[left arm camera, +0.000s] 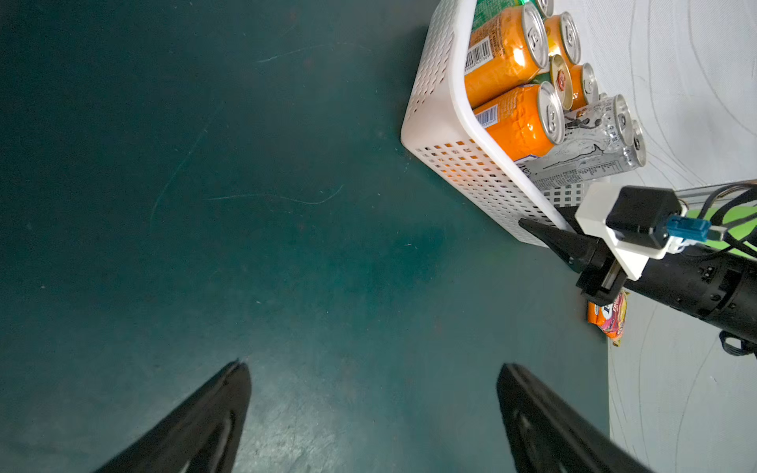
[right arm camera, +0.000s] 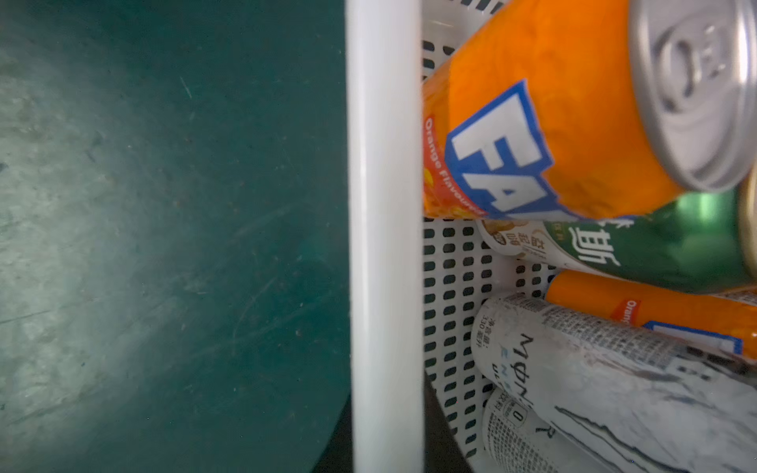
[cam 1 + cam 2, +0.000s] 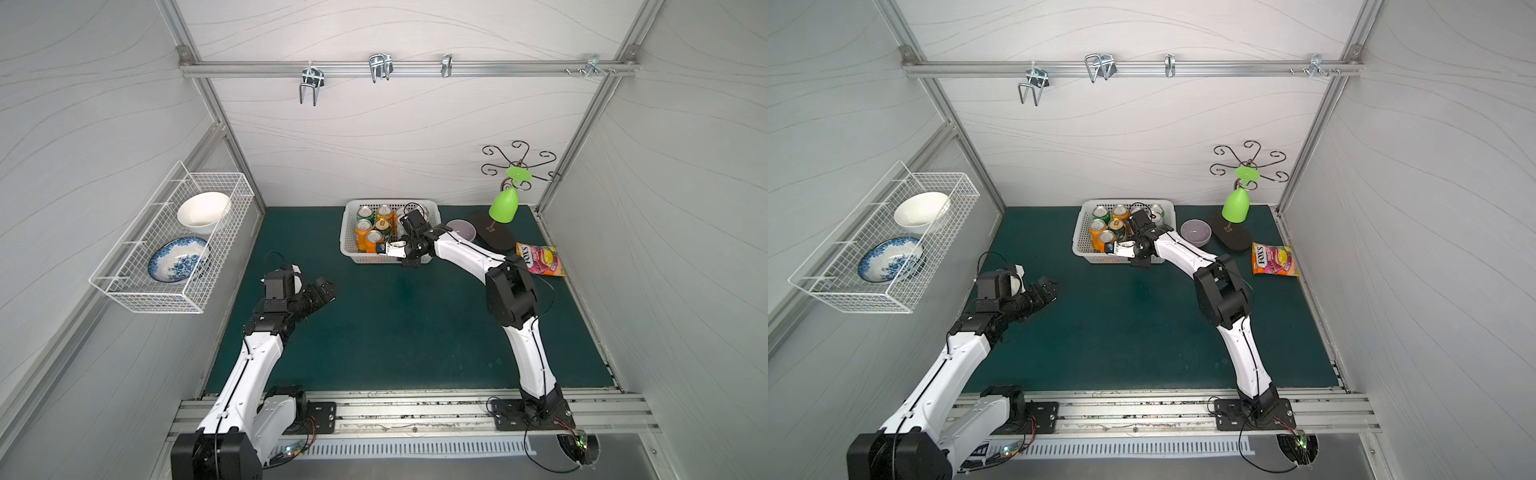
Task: Take out the drinks from the basket
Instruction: Move the basket to the center of the board.
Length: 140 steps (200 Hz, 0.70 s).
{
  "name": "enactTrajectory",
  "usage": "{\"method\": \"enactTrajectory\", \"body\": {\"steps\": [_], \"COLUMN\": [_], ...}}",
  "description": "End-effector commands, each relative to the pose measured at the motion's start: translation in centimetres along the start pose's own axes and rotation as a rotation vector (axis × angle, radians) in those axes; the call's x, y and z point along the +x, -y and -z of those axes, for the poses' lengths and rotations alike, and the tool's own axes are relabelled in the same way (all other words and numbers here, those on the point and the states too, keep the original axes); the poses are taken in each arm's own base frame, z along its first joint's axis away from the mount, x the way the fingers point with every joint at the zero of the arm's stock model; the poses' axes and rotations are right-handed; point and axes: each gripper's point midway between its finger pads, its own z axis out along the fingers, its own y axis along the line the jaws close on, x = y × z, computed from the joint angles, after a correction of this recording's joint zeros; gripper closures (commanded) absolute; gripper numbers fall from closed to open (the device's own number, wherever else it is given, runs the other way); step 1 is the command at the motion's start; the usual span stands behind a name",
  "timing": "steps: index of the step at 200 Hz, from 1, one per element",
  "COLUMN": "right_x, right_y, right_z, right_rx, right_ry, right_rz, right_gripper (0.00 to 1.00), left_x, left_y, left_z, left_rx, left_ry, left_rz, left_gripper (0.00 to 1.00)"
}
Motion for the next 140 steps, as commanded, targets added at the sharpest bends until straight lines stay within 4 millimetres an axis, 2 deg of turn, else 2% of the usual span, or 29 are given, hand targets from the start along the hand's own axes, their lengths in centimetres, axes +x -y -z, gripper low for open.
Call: {"method": "enactTrajectory", "body": {"steps": [1,85,140], "right_x": [-0.1,0.0,0.0], "right_y": [-1.7,-4.8,-7.7], "right_z": [2.6,4.4,6.0], "right_rx": [-0.053,-0.08,-0.114], "right_ry": [0.002,-0.007,0.011], "right_rz": [-0.055,-0.05,-0.074], "right_gripper": [0.92,0.93,0.93], "left_x": [-1.2,-1.2,-1.2], "left_y": [1.1,1.1,1.1], "left_z": [0.7,0.8,1.2], "left_rx": [0.023,0.023,0.023], "left_ry": [0.041,0.044,0.059], "left_rz": [-0.028,-0.029,-0.034], "left_gripper": [0.02,0.02,0.02]}}
